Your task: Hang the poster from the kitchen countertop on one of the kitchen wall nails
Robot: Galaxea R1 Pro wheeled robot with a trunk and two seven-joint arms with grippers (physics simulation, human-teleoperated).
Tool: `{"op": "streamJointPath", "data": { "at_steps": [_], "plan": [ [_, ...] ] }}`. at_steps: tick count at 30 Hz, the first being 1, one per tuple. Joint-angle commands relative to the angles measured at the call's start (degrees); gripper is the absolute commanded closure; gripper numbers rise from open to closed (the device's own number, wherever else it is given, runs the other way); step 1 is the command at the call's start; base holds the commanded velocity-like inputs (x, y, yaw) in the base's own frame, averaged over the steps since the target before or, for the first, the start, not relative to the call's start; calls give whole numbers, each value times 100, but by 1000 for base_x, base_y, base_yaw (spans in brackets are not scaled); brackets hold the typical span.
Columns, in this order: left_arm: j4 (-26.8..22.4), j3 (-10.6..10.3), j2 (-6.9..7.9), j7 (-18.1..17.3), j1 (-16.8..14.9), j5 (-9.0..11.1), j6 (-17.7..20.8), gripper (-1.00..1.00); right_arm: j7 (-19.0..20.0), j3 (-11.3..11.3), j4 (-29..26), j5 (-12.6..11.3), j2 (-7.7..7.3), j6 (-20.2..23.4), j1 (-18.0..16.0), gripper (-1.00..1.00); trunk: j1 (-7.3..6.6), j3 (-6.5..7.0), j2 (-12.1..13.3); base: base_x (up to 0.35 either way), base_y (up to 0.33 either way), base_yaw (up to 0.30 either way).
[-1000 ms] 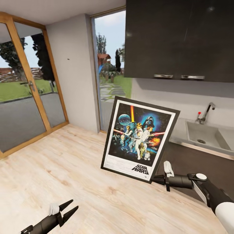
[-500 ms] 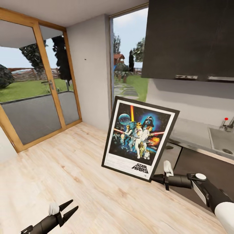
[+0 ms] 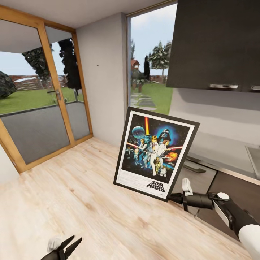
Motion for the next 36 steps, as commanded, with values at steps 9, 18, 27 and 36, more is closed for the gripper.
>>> {"op": "streamJointPath", "data": {
  "at_steps": [9,18,27,36],
  "plan": [
    [69,87,106,213,484,279,-47,-100,-3,42,10,-41,-9,-47,-9,100,6,-13,-13,258,195,0],
    [66,91,151,223,521,450,-41,-100,-3,42,6,-39,-9,-40,-9,100,6,-13,-13,313,60,73],
    [66,91,154,346,523,459,-33,-100,-11,42,3,-34,-9,-39,-9,100,6,-13,-13,332,46,269],
    [66,91,154,446,524,460,-32,-100,-263,45,5,-47,-9,-39,-9,100,6,-13,-13,330,154,289]
  ]
}}
